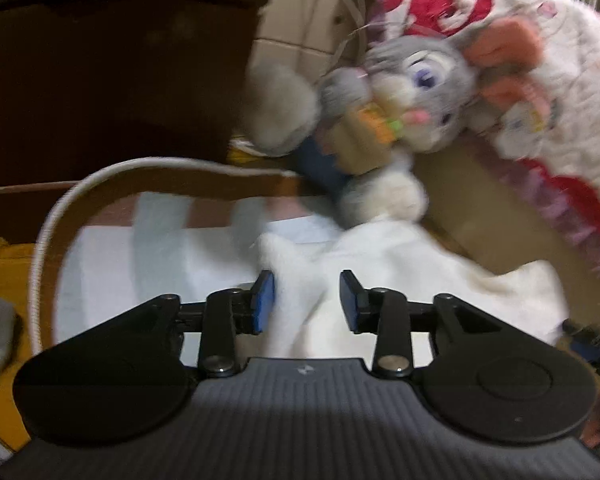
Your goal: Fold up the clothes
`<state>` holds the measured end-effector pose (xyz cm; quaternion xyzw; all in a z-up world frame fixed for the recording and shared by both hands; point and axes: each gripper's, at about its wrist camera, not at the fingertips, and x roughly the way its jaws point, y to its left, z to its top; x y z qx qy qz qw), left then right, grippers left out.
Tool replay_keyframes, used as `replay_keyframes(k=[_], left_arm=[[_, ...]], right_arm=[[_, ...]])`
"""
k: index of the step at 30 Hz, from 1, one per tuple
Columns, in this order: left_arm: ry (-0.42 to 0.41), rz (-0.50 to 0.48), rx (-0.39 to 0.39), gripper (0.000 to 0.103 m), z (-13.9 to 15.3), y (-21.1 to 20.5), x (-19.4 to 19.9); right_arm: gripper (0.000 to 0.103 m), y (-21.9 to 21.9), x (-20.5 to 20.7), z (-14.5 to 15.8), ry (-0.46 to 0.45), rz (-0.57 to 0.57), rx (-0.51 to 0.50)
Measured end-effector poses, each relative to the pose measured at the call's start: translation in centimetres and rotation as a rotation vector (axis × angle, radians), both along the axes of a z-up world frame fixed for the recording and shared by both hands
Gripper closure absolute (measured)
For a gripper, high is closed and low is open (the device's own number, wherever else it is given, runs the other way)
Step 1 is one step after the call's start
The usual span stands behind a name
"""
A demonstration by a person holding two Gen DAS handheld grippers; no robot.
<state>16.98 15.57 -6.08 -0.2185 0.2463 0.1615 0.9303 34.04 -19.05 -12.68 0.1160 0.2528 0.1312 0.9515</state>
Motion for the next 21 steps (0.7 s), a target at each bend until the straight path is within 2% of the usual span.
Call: replay_keyframes(k=[1, 3, 7, 10, 14, 19, 21], left_arm=[[-0.029, -0.013, 0.005, 0.065, 0.6, -0.7, -0.1], [-0.01, -0.047, -0.01, 0.062, -0.3, -1.3, 0.4], [0.039, -0.118, -0.043, 0.062, -2.4, -2.4, 1.3], [0.076, -0.17, -0.068, 0.062, -4.0, -3.2, 2.0], [0.126, -0.24, -0.101, 0.062, -6.2, -4.3, 3.0], [0.154, -0.275, -0.062, 0.062, -6.9, -5.3, 3.4], [0.154, -0.303, 0.005, 0.062, -6.5, -6.4, 3.4]], right_arm=[[0.043, 1.0, -0.9, 0.4, -0.043, 0.059, -0.036], [0.043, 2.9, -2.4, 1.1, -0.102, 0.191, -0.057], [0.045, 8.9, -3.9, 1.6, -0.133, 0.463, -0.114], [0.045, 13.0, -4.6, 0.2, -0.139, 0.606, -0.24], [0.045, 13.6, -5.8, -2.6, -0.199, 0.689, -0.393], [0.046, 9.0, -4.7, -3.5, -0.094, 0.708, -0.263], [0.046, 8.1, -4.4, -3.4, -0.059, 0.712, -0.245]])
